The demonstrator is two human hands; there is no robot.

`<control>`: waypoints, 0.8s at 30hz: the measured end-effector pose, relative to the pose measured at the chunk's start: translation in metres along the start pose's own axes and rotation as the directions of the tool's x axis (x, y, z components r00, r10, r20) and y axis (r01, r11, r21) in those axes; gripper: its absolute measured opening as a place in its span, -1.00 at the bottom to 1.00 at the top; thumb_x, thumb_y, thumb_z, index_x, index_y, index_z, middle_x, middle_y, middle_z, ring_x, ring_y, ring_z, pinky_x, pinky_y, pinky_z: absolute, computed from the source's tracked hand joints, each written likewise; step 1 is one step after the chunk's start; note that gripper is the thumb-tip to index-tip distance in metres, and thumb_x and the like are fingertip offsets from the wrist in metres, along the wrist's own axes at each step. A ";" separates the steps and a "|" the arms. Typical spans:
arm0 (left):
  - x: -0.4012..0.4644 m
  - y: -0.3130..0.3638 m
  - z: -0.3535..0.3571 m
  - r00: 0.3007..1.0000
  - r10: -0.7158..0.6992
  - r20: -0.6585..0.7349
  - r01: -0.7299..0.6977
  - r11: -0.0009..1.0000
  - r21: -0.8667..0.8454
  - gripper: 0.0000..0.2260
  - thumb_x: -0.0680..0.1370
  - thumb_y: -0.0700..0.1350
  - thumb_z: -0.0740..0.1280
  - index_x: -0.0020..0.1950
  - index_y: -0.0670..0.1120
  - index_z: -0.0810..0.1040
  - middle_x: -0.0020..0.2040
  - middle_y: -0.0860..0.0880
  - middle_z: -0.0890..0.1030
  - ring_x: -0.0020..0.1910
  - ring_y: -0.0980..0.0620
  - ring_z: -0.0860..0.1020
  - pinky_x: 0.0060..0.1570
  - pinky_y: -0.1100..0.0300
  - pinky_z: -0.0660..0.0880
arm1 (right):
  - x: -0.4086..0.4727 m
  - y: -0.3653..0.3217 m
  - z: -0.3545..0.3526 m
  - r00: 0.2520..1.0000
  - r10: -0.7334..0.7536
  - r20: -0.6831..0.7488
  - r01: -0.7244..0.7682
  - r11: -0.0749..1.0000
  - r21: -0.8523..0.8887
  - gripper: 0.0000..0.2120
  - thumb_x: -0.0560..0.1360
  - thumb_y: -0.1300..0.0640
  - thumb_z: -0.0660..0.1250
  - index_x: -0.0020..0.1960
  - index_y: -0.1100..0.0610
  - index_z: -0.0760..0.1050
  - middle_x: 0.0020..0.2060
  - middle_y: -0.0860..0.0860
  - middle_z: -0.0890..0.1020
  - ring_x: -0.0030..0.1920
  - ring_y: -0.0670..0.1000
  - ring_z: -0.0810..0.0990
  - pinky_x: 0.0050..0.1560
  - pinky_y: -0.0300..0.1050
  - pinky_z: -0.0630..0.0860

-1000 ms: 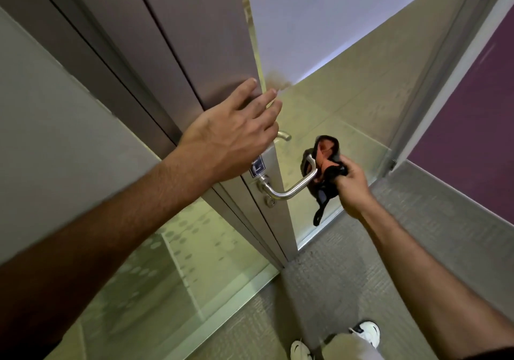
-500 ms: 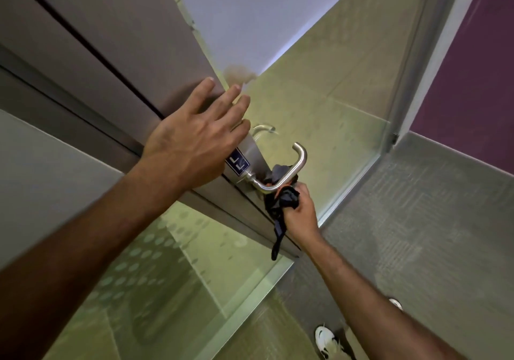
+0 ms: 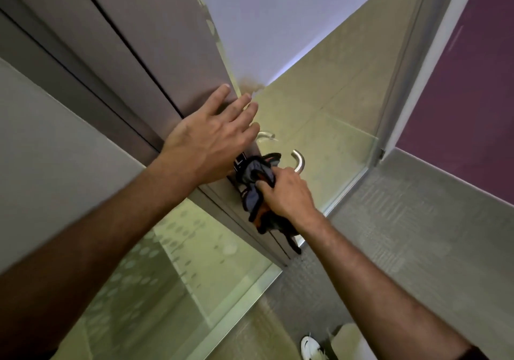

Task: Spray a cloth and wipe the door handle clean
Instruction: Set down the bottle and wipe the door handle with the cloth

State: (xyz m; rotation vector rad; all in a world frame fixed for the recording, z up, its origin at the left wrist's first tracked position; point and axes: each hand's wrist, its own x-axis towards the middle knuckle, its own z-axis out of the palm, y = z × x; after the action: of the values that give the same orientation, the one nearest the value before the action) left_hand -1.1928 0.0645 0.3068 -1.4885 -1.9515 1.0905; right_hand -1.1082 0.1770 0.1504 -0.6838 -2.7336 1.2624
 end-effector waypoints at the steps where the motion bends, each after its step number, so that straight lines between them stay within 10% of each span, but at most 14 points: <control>1: 0.000 0.000 -0.001 1.000 0.001 -0.006 -0.001 1.000 0.003 -0.46 0.54 0.05 0.18 0.51 -0.06 0.37 0.62 -0.21 0.23 0.62 -0.17 0.18 0.55 -0.25 -0.03 | 0.005 -0.009 0.002 0.996 0.046 0.076 -0.046 0.999 -0.007 -0.64 0.56 -0.11 0.28 0.18 0.15 0.51 0.06 0.20 0.61 0.06 0.29 0.60 -0.01 0.05 0.50; 8: 0.000 0.000 0.001 1.000 0.003 -0.017 -0.003 1.000 -0.018 -0.50 0.57 0.01 0.15 0.50 -0.08 0.38 0.62 -0.24 0.22 0.62 -0.20 0.18 0.56 -0.26 -0.02 | 0.035 -0.025 -0.011 0.908 0.231 0.349 -0.305 0.937 0.173 -0.73 0.54 -0.04 0.34 0.00 0.18 0.53 -0.09 0.10 0.64 -0.19 0.04 0.60 -0.22 -0.09 0.51; 24: 0.001 0.001 0.004 1.000 0.001 -0.024 -0.002 0.999 -0.036 -0.53 0.61 -0.02 0.10 0.51 -0.08 0.37 0.62 -0.25 0.21 0.61 -0.19 0.19 0.55 -0.27 -0.03 | 0.046 -0.015 -0.014 0.859 0.249 0.447 -0.382 0.893 0.238 -0.77 0.59 -0.05 0.30 -0.16 0.06 0.49 -0.23 -0.01 0.59 -0.31 -0.09 0.56 -0.40 -0.21 0.42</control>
State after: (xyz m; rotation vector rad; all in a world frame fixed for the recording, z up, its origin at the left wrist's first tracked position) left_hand -1.1958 0.0638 0.3039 -1.5147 -1.9641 1.0386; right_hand -1.1524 0.1977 0.1645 -0.9629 -2.6704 2.0868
